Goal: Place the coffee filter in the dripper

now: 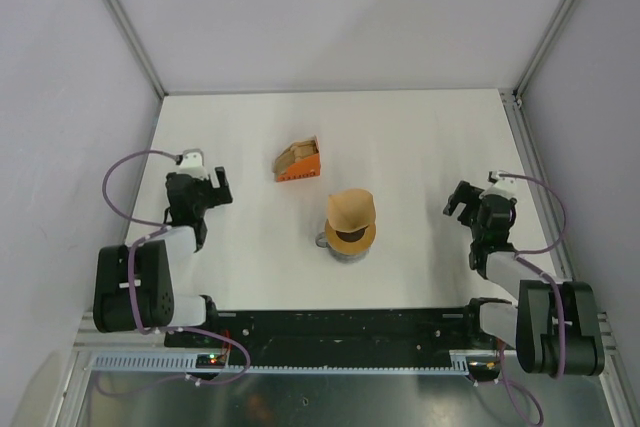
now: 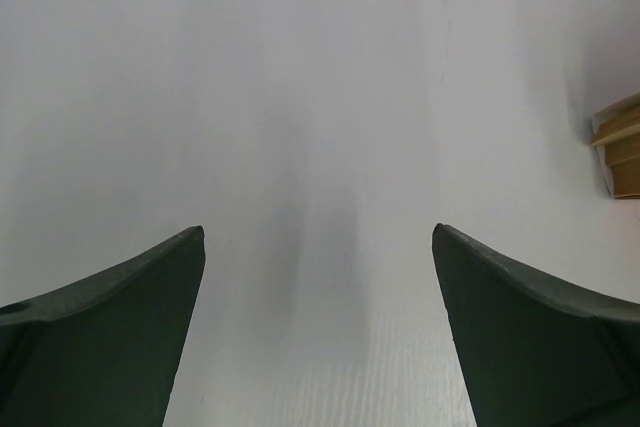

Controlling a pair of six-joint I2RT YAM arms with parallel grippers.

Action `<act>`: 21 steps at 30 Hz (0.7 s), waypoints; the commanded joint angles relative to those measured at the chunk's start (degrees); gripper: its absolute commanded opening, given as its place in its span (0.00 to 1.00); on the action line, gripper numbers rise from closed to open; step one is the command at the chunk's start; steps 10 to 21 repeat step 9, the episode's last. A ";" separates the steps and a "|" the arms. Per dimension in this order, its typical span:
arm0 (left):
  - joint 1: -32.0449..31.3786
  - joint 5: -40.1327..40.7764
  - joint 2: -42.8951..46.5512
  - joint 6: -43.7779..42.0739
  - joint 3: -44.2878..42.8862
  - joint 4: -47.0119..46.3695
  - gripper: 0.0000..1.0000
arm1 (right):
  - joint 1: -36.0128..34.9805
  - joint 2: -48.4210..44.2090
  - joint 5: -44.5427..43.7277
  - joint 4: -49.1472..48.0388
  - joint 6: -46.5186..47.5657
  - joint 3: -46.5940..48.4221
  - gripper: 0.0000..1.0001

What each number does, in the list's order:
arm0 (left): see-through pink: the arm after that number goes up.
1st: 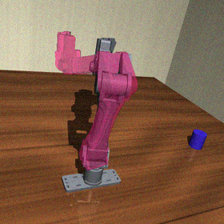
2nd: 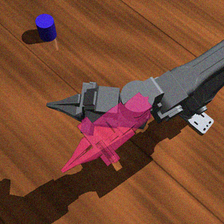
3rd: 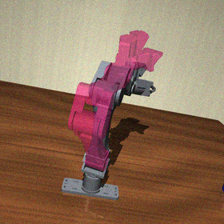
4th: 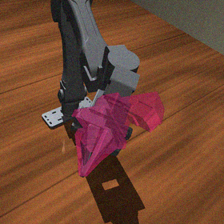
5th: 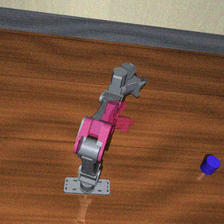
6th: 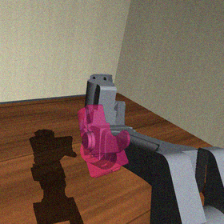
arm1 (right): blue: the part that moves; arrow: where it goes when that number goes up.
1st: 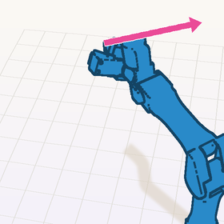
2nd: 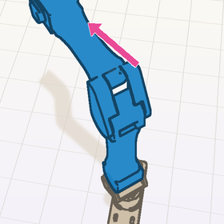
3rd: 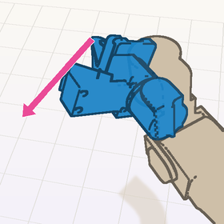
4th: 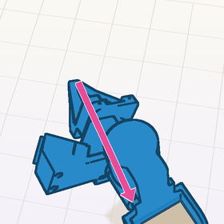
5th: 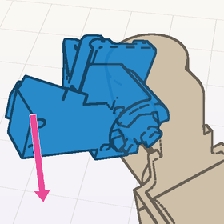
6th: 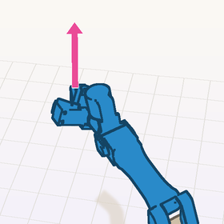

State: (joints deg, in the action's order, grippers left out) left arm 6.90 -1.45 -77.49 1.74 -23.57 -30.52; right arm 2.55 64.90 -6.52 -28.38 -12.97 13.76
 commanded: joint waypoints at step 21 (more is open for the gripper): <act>0.22 -3.05 4.17 -0.22 3.94 -9.89 1.00 | 0.18 1.65 -3.04 -12.45 1.44 -0.53 0.99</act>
